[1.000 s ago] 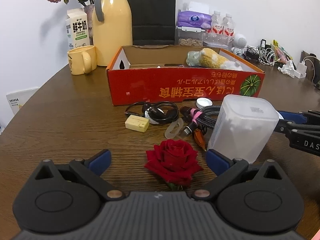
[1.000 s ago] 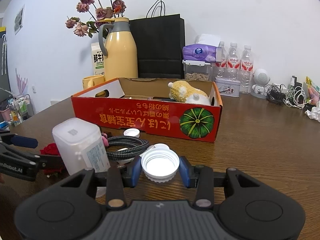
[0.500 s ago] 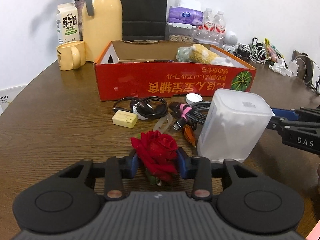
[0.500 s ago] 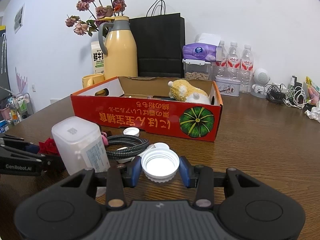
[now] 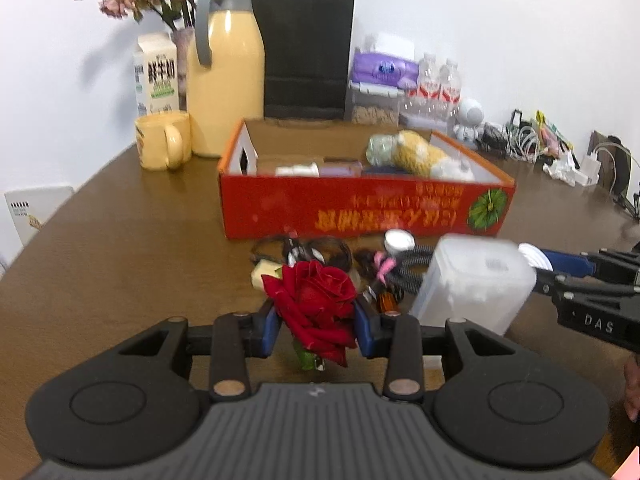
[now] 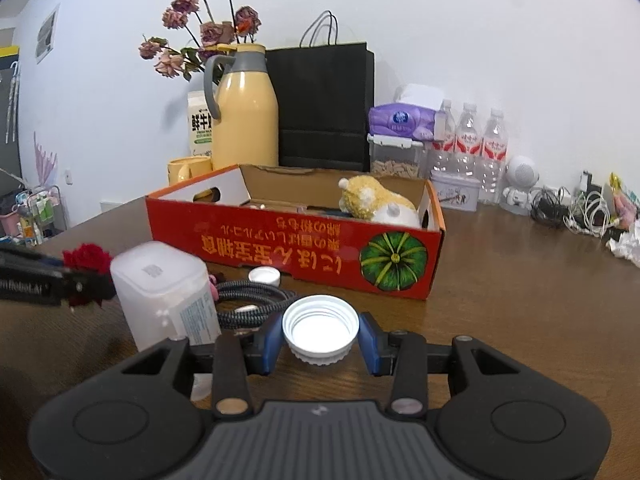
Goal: Organize objects
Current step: 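Carry the rose and white cap into the cardboard box and open both tools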
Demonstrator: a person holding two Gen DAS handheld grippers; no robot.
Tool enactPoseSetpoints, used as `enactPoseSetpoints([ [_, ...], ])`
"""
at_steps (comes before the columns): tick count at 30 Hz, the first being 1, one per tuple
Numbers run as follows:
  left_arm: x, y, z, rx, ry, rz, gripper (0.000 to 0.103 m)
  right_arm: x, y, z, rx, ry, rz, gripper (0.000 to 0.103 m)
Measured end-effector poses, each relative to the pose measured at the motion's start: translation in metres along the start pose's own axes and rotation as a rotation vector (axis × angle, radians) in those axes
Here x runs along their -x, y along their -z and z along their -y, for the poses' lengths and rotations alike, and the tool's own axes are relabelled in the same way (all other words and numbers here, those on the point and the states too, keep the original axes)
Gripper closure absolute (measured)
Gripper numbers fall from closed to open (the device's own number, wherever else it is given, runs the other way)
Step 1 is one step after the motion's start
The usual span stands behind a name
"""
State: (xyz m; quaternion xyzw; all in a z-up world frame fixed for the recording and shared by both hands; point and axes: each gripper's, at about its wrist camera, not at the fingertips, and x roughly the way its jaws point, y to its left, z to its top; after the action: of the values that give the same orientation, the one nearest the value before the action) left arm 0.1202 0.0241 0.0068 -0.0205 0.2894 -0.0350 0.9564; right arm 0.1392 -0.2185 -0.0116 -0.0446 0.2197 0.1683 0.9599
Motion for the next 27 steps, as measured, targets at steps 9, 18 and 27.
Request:
enactPoseSetpoints([
  [9,0.009,-0.049,0.001,-0.018,-0.014,0.138,0.065,0.011,-0.053,0.001,0.058,-0.006,0.149,0.064],
  [18,-0.022,-0.106,0.014,0.013,-0.001,0.209,0.065,-0.035,-0.100,-0.002,0.061,-0.038,0.181,0.064],
  [27,-0.080,-0.130,0.014,0.083,-0.022,0.181,0.065,-0.103,-0.120,-0.010,0.042,-0.060,0.122,0.064],
])
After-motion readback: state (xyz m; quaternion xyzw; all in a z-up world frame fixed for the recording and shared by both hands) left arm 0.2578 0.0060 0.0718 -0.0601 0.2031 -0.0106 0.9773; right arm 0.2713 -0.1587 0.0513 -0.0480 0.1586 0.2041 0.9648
